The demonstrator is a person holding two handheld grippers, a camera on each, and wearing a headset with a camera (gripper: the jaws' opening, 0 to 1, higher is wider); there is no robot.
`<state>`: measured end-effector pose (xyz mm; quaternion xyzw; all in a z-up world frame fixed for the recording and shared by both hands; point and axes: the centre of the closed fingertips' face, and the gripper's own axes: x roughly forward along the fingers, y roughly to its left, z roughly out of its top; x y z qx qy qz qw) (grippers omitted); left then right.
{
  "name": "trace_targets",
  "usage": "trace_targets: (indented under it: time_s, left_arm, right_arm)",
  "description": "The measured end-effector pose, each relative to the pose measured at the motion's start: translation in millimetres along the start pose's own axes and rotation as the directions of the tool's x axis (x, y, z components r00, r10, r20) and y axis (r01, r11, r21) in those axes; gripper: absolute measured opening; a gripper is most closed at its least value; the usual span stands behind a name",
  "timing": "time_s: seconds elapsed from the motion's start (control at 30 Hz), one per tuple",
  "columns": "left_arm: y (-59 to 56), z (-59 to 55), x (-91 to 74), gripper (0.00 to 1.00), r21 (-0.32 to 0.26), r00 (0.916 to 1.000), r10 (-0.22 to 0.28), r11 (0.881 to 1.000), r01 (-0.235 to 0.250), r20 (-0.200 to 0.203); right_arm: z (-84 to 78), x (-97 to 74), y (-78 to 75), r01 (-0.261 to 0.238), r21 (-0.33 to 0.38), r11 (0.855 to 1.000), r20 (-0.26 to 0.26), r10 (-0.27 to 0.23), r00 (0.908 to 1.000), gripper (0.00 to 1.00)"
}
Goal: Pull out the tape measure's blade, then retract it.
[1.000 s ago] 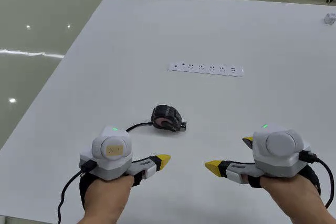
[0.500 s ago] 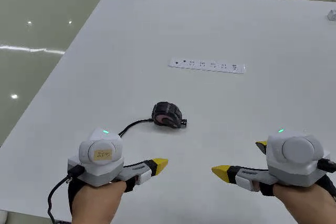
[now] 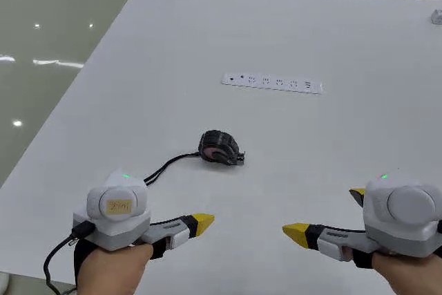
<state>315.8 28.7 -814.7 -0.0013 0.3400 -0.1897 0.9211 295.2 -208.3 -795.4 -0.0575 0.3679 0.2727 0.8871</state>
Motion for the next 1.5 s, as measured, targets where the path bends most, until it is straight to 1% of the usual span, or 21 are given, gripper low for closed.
trace_targets:
  time_s: [0.07, 0.33, 0.4, 0.53, 0.87, 1.0, 1.5]
  left_arm:
    - [1.5, -4.4, -2.6, 1.0, -0.008, 0.9999, -0.002, 1.0, 0.002, -0.011]
    - [2.4, -6.5, -4.3, 1.0, -0.005, 0.9999, -0.002, 1.0, 0.002, -0.016]
    - [4.6, -8.2, -12.0, 1.0, -0.012, 0.9998, -0.009, 1.0, 0.009, -0.019]
    - [5.7, -9.7, -14.0, 1.0, -0.014, 0.9997, -0.011, 1.0, 0.011, -0.023]
    - [8.4, -11.3, -17.7, 1.0, -0.027, 0.9996, -0.008, 1.0, 0.007, -0.027]
    - [9.5, -12.6, -16.9, 1.0, -0.027, 0.9995, -0.007, 1.0, 0.006, -0.032]
    - [8.8, -13.3, -16.0, 1.0, -0.029, 0.9992, -0.009, 1.0, 0.007, -0.039]
  right_arm:
    - [-0.7, -7.8, -0.7, 0.009, 0.01, 1.0, -0.002, -0.009, 1.0, 0.93]
    - [-0.9, -12.9, -1.0, 0.016, 0.01, 1.0, -0.002, -0.016, 0.9999, 0.94]
    - [-3.6, -22.7, -3.4, 0.031, 0.005, 0.999, 0.004, -0.031, 0.9995, 0.95]
    - [-2.7, -25.8, -0.8, 0.026, 0.001, 1.0, 0.005, -0.026, 0.9997, 0.96]
    - [-2.0, -27.4, 1.1, 0.027, -0.012, 1.0, 0.002, -0.027, 0.9996, 0.97]
    - [-2.1, -27.4, 1.4, 0.026, -0.008, 1.0, 0.003, -0.026, 0.9996, 0.96]
    - [-3.7, -27.1, 3.4, 0.021, -0.002, 1.0, 0.001, -0.021, 0.9998, 0.97]
